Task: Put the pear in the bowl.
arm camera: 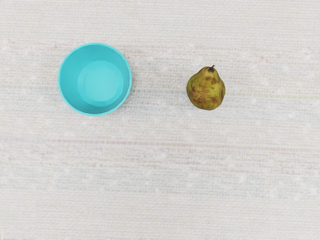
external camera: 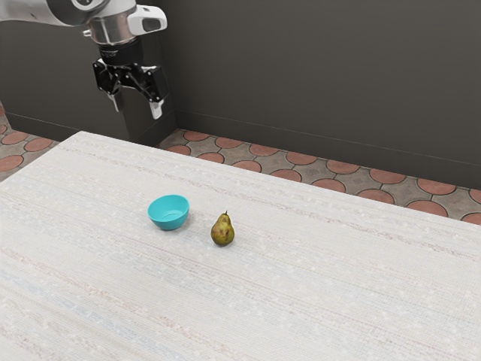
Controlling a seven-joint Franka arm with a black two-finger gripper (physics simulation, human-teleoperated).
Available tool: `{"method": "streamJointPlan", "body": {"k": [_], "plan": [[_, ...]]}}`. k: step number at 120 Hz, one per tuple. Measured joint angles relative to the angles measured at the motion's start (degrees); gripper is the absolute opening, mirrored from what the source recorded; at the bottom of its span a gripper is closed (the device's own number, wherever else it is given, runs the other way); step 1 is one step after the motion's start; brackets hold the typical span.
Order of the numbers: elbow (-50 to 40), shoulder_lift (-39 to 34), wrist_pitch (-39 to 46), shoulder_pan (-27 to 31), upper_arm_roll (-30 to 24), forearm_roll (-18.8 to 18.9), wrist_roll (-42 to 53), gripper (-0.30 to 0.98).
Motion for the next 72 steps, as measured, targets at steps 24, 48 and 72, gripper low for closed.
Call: {"method": "streamJointPlan", "body": {"k": [24,48,72], "plan": [[-1.2,-0.6,-0.4,0.9,-0.3,-0.2,-0.3,0.69],[-14.3,-1.3,4.5,4.2,-2.9,-1.2,-0.6,0.69],[-26.1,-0.7,16.0,7.5,-5.5,-1.3,-0.8,0.69]]}}
